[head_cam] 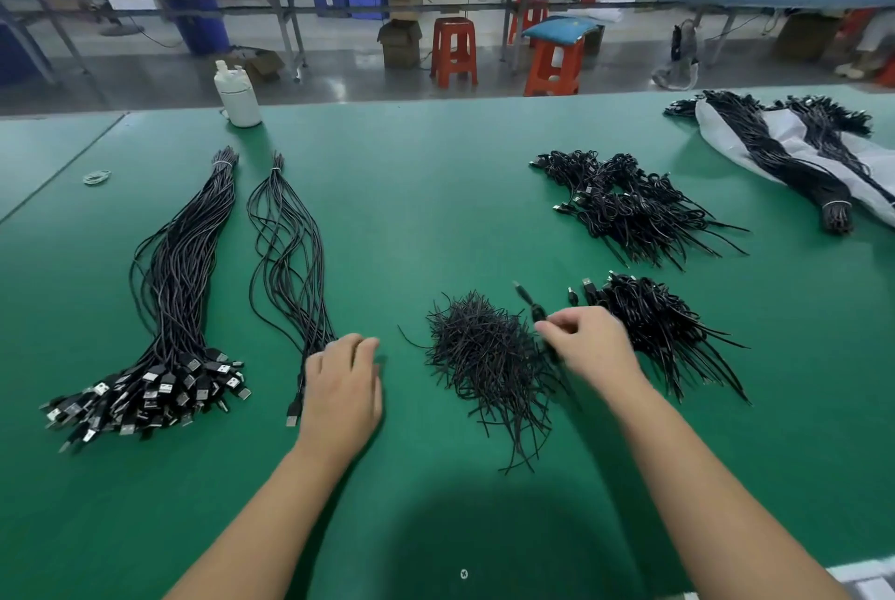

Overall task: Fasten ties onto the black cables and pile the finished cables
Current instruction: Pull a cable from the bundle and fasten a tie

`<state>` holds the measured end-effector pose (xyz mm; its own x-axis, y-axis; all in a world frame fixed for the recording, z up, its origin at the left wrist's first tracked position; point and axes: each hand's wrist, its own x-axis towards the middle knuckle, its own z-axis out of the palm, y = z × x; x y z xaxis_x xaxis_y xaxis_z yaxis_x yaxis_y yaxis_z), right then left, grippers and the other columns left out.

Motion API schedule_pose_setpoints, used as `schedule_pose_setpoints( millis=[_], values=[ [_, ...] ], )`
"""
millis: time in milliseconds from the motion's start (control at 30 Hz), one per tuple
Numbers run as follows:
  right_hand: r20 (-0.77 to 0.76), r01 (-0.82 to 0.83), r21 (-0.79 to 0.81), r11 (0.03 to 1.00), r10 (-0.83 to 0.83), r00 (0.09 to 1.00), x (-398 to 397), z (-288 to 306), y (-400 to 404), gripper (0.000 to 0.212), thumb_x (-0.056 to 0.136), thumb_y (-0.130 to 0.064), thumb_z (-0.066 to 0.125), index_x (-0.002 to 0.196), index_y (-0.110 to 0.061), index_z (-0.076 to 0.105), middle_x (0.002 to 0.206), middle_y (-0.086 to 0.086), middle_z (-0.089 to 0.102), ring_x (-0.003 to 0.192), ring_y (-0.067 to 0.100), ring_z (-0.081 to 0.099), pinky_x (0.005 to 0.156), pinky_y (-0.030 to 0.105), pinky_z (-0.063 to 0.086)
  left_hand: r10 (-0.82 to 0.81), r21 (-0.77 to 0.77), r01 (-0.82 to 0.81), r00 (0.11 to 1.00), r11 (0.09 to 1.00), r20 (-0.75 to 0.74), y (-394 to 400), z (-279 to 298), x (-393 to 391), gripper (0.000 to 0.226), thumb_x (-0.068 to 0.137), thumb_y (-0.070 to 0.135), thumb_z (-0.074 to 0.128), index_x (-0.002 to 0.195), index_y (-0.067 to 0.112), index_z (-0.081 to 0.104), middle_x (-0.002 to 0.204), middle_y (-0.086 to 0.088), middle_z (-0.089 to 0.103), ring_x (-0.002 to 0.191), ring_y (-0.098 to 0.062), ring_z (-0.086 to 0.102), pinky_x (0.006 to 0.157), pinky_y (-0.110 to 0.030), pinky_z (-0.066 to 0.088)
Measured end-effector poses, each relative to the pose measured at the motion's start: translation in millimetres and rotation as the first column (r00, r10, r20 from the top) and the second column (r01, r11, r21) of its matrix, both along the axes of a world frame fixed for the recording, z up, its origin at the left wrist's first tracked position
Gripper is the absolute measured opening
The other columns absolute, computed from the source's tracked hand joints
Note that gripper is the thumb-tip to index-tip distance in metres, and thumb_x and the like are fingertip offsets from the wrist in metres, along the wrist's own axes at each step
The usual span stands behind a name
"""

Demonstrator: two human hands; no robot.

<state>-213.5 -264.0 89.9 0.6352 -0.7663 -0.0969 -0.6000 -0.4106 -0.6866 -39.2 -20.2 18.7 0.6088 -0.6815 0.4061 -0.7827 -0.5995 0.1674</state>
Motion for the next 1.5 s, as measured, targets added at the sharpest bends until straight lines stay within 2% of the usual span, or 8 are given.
schedule_pose_setpoints(
  millis=[167,300,400,567,733,933,1100,1500],
  values=[
    [-0.300,0.066,-0.356,0.932,-0.180,0.937,-4.9,-11.6,-63.1,0.024,0.095,-0.032,0.064,0.088,-0.012,0.072,0.069,0.002,0.066,0.063,0.020,0.063,0.055,0.027,0.049,0.098,-0.010,-0.098,0.995,0.995,-0.027,16.5,-28.9,7.1,0.034,0.077,0.007,0.064,0.110,0.007,0.065,0.110,-0.009,0.056,0.106,-0.028,0.054,0.087,-0.043,0.039],
    [-0.386,0.025,-0.417,0.909,-0.202,0.900,0.1,-23.8,-87.8,0.033,0.094,-0.028,0.065,0.072,-0.005,0.058,0.066,0.008,0.060,0.065,0.028,0.060,0.058,0.030,0.043,0.106,-0.051,-0.107,0.994,0.993,-0.028,15.0,-29.9,6.7,0.036,0.079,0.016,0.045,0.106,0.007,0.067,0.108,-0.010,0.058,0.106,-0.029,0.055,0.087,-0.042,0.039],
    [-0.425,-0.013,-0.431,0.902,-0.190,0.885,2.6,-29.5,-86.4,0.029,0.096,-0.027,0.064,0.079,-0.006,0.054,0.083,0.012,0.063,0.074,0.031,0.061,0.062,0.032,0.045,0.119,-0.067,-0.121,0.992,0.990,-0.036,15.5,-30.9,5.9,0.037,0.080,0.019,0.042,0.104,0.006,0.067,0.108,-0.010,0.059,0.106,-0.030,0.055,0.087,-0.043,0.040],
    [-0.256,-0.003,-0.520,0.854,-0.152,0.955,0.7,-35.6,-71.8,0.022,0.096,-0.019,0.062,0.108,-0.001,0.056,0.113,0.017,0.054,0.080,0.035,0.063,0.062,0.033,0.043,0.147,-0.067,-0.150,0.988,0.986,-0.042,15.7,-33.8,5.6,0.036,0.083,0.021,0.042,0.104,0.006,0.067,0.110,-0.010,0.057,0.109,-0.030,0.053,0.087,-0.043,0.040],
    [0.058,0.082,-0.384,0.920,-0.065,0.996,0.7,-61.0,-44.3,0.014,0.100,-0.017,0.053,0.105,-0.007,0.062,0.098,0.004,0.058,0.072,0.011,0.058,0.059,0.022,0.047,0.205,-0.043,-0.209,0.975,0.977,-0.087,15.0,-34.8,7.5,0.033,0.085,0.024,0.046,0.108,0.008,0.065,0.113,-0.007,0.057,0.111,-0.028,0.051,0.089,-0.042,0.040],
    [0.185,0.179,-0.221,0.959,-0.139,0.973,-2.1,-100.1,-25.7,0.015,0.101,-0.016,0.051,0.097,-0.011,0.065,0.085,-0.006,0.059,0.074,0.003,0.054,0.059,0.017,0.039,0.217,-0.001,-0.218,0.973,0.976,-0.084,14.6,-32.1,7.3,0.035,0.087,0.030,0.046,0.110,0.011,0.064,0.113,-0.004,0.060,0.113,-0.026,0.050,0.090,-0.042,0.040],
    [0.216,0.203,-0.206,0.957,-0.158,0.964,-1.3,-104.6,-26.4,0.014,0.100,-0.015,0.052,0.091,-0.016,0.063,0.082,-0.007,0.059,0.072,0.005,0.055,0.057,0.019,0.039,0.187,0.030,-0.186,0.981,0.982,-0.043,16.3,-28.8,8.1,0.038,0.088,0.038,0.051,0.113,0.016,0.069,0.110,0.000,0.064,0.110,-0.026,0.051,0.086,-0.042,0.040],
    [0.181,0.179,-0.240,0.954,-0.137,0.974,-1.6,-103.3,-23.0,0.016,0.099,-0.017,0.051,0.086,-0.018,0.060,0.081,-0.009,0.057,0.065,0.009,0.057,0.054,0.027,0.049,0.150,0.076,-0.150,0.989,0.986,0.001,8.4,-16.0,1.8,0.047,0.062,0.004,0.078,0.107,0.013,0.072,0.094,-0.004,0.066,0.097,-0.032,0.057,0.081,-0.044,0.040]
  ],
)
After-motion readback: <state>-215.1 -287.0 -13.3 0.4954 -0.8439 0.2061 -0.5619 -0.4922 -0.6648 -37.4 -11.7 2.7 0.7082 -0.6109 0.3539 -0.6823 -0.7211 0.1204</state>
